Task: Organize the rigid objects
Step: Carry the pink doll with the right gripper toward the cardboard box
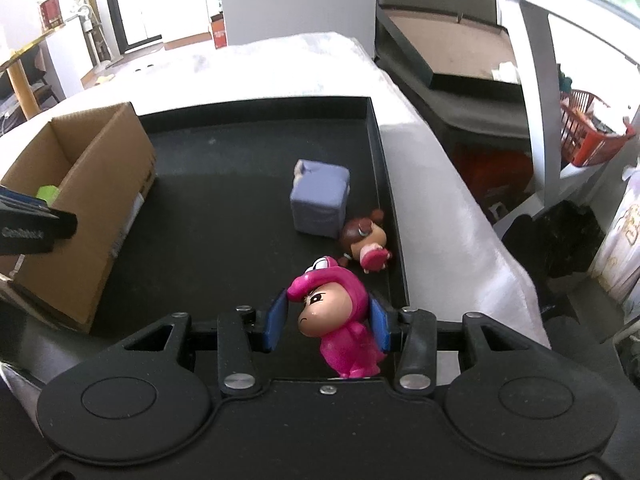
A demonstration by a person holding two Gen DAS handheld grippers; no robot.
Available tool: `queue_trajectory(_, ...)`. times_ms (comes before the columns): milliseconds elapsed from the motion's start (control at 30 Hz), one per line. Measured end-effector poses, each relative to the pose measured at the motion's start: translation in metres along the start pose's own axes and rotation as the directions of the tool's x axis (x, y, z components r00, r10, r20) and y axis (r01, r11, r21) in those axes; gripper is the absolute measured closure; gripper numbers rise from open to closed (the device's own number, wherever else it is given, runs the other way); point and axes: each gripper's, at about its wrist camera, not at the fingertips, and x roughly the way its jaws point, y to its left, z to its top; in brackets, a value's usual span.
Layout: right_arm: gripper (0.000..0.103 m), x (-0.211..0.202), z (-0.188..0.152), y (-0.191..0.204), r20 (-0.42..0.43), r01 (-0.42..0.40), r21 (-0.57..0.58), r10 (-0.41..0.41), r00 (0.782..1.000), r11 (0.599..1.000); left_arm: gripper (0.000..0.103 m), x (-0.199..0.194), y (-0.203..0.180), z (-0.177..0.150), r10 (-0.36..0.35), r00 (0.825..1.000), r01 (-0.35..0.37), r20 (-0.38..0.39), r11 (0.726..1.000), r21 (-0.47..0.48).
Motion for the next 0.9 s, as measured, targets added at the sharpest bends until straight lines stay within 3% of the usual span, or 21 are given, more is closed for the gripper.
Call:
queue_trajectory(267,0.060,-0.025,0.006,0.020,0.033,-0.011,-0.042,0.012,0.999,0.999,0.054,-0.017,0.014,-0.001,-0.008,1.000,0.008,0.023,1.000,-0.024)
queue_trajectory(900,0.060,-0.064,0.030,0.055,0.109,-0.015,-0.090,0.025,0.994,0.996,0.052,-0.051,0.085,-0.013,0.015,0.996,-0.003,0.084,0.991,-0.134)
